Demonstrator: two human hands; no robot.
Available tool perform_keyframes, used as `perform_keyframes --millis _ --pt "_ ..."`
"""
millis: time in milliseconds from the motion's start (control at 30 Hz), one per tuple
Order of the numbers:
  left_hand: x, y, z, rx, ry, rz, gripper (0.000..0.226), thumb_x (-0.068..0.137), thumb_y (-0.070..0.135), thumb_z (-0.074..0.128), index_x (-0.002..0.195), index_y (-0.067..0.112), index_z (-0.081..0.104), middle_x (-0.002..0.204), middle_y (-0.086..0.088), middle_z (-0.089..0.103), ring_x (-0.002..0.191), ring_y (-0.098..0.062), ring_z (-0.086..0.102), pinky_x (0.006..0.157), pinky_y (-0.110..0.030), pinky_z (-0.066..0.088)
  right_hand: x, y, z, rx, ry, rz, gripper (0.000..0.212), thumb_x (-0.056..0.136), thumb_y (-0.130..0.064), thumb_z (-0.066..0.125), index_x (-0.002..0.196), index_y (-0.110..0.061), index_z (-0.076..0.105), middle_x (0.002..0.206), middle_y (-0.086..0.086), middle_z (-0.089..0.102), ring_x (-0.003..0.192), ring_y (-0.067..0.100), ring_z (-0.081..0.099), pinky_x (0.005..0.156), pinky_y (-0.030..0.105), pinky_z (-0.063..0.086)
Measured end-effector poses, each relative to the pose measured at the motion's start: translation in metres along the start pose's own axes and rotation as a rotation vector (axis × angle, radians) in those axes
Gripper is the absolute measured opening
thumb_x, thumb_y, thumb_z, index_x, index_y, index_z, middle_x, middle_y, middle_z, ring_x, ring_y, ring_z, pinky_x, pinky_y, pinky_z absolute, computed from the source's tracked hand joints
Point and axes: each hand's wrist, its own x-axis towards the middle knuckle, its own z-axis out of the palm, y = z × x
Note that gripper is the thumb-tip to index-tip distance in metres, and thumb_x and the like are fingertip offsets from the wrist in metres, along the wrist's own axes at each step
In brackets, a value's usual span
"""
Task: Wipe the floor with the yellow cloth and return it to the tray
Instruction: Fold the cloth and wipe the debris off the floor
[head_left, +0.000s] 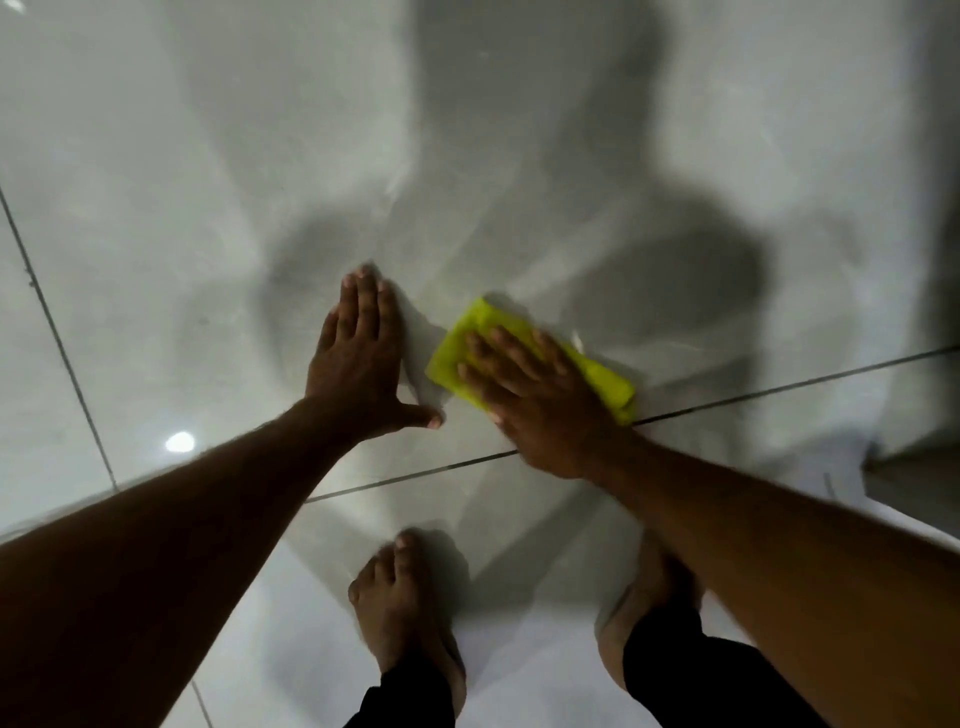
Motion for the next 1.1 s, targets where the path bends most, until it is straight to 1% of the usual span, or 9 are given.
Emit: perform_keyframes --millis 100,233,300,367,533,800,900,1000,1100 --pt "0.000 0.002 -0.002 -0.002 -0.007 -0.009 0.163 0.039 0.087 0.067 0.148 -0.001 -0.017 0.159 -0.025 -0.019 0.146 -0.037 -0.019 0.121 -0.047 0.000 -0.035 0.084 -0.009 -0.081 -0.025 -0.069 0.067 0.094 -0.033 0.043 0.155 -0.029 0.016 0.163 0.004 0.023 0.149 0.028 0.021 0.116 0.053 0.020" --pt "0.002 0.002 0.003 -0.002 0.012 0.000 0.164 0.038 0.088 0.066 0.148 -0.001 -0.017 0.158 -0.025 -0.020 0.146 -0.037 -0.021 0.121 -0.048 0.001 -0.029 0.145 -0.025 -0.072 0.032 0.502 0.065 0.097 -0.037 0.031 0.156 -0.030 0.006 0.162 0.011 0.025 0.148 0.033 0.021 0.114 0.056 0.024" --pt "0.002 0.000 0.005 -0.007 0.023 0.005 0.164 0.038 0.088 0.065 0.148 -0.001 -0.017 0.158 -0.025 -0.021 0.146 -0.037 -0.021 0.120 -0.048 0.000 0.008 0.117 -0.027 -0.023 0.122 0.890 0.063 0.095 -0.038 0.031 0.155 -0.026 0.017 0.163 0.009 0.021 0.150 0.031 0.017 0.116 0.056 0.021" --pt "0.002 -0.001 0.007 -0.004 0.031 0.004 0.164 0.037 0.089 0.065 0.148 0.000 -0.017 0.158 -0.025 -0.021 0.145 -0.036 -0.022 0.120 -0.047 0.000 0.053 0.069 -0.029 0.051 0.164 1.039 0.065 0.092 -0.038 0.035 0.154 -0.024 0.022 0.163 0.008 0.022 0.150 0.031 0.017 0.116 0.057 0.019" --pt "0.002 -0.003 0.005 0.024 0.037 0.006 0.162 0.037 0.089 0.063 0.149 -0.003 -0.009 0.159 -0.027 -0.013 0.147 -0.038 -0.014 0.121 -0.047 0.004 0.099 -0.038 -0.014 0.128 0.084 0.503 0.062 0.093 -0.037 0.038 0.153 -0.025 0.026 0.163 0.004 0.024 0.150 0.030 0.018 0.117 0.057 0.016" --pt "0.002 -0.009 -0.017 0.044 -0.055 0.048 0.153 0.048 0.071 0.077 0.150 -0.001 -0.011 0.160 -0.025 -0.014 0.148 -0.037 -0.011 0.121 -0.045 0.010 0.021 0.048 -0.020 -0.129 -0.167 -0.434 0.059 0.099 -0.034 0.035 0.155 -0.023 0.019 0.164 0.003 0.018 0.152 0.029 0.011 0.120 0.056 0.016" --pt "0.007 0.006 -0.026 -0.034 -0.071 -0.046 0.135 0.061 0.074 0.067 0.150 -0.001 -0.003 0.161 -0.025 -0.008 0.149 -0.038 -0.008 0.121 -0.048 0.011 0.027 0.057 -0.028 -0.145 -0.208 -0.486 0.057 0.099 -0.036 0.035 0.154 -0.023 0.023 0.164 0.003 0.021 0.151 0.028 0.013 0.121 0.054 0.016" --pt "0.007 0.042 -0.027 -0.152 0.053 -0.232 0.103 0.077 0.077 0.042 0.147 0.002 0.026 0.159 -0.024 0.014 0.148 -0.038 0.008 0.116 -0.050 0.014 0.012 0.035 -0.035 0.021 -0.055 -0.102 0.050 0.093 -0.022 0.045 0.142 -0.013 0.047 0.153 0.012 0.043 0.144 0.036 0.032 0.118 0.053 0.025" --pt "0.005 0.078 -0.021 -0.271 0.135 -0.421 0.057 0.080 0.049 0.057 0.118 0.006 0.057 0.130 -0.020 0.051 0.123 -0.040 0.041 0.098 -0.047 0.037 -0.011 0.005 -0.046 0.179 0.127 0.574 0.047 0.085 -0.006 0.051 0.131 -0.005 0.058 0.136 0.025 0.056 0.127 0.048 0.049 0.109 0.058 0.036"
